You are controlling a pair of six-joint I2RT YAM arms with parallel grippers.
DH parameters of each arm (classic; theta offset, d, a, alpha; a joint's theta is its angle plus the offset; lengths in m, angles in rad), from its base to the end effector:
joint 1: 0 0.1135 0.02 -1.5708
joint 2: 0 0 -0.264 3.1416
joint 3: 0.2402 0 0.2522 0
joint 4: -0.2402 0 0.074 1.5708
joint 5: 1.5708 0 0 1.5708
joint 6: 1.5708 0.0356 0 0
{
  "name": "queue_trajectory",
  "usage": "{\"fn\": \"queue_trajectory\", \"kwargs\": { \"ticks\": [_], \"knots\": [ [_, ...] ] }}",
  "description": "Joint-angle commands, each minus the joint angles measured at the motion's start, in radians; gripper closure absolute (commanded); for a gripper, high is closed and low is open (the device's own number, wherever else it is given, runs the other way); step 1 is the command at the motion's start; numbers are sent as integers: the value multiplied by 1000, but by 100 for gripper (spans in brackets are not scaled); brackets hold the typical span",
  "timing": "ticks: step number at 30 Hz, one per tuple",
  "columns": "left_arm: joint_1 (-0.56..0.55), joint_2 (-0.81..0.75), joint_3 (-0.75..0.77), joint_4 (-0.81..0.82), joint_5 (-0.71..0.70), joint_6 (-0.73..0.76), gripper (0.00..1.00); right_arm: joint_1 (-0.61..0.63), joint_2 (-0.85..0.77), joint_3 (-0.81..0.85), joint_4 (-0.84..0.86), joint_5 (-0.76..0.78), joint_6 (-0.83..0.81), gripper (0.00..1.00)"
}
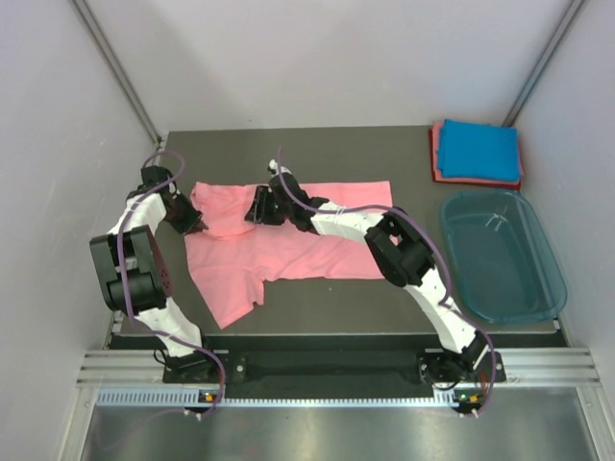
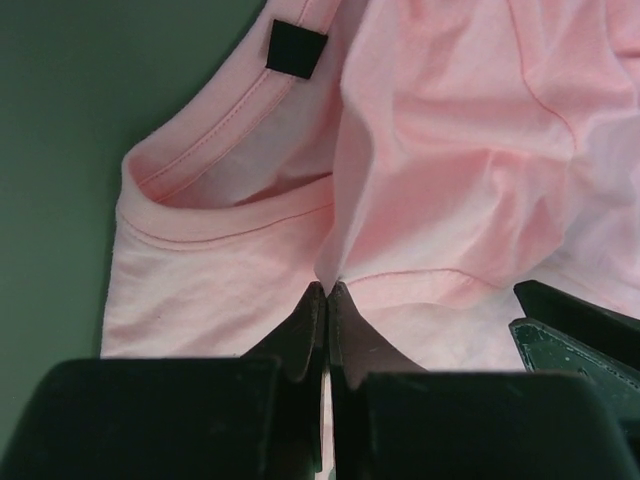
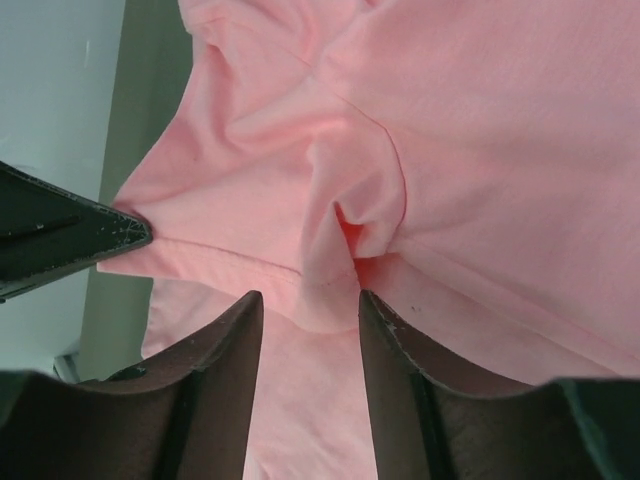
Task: Fold and stack the t-shirts
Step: Fold the tshirt
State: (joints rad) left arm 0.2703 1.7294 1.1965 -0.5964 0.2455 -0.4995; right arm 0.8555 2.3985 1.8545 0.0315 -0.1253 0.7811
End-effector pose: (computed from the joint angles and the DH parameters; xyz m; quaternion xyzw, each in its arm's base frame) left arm 0.3392 0.0850 0.2033 -0.3387 0.9076 -0.1435 0.2022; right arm 0.3576 0.4184 0.1631 -0.0636 0.8598 0.4047 0.3049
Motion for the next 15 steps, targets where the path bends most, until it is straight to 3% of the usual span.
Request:
{"fn": "queue_trajectory", "kwargs": {
  "ticks": [1, 11, 14, 15],
  "knots": [
    [6, -28, -27, -3, -9, 4, 100, 31, 7, 58, -13, 24, 15, 55],
    [7, -42, -43, 12, -8, -2, 100, 43, 71, 138, -82, 78, 12, 57],
    [6, -44, -46, 15, -5, -4, 100, 45, 82, 153, -85, 82, 10, 61],
    [6, -44, -46, 15, -3, -5, 100, 43, 79, 153, -81, 84, 7, 68]
  ]
}}
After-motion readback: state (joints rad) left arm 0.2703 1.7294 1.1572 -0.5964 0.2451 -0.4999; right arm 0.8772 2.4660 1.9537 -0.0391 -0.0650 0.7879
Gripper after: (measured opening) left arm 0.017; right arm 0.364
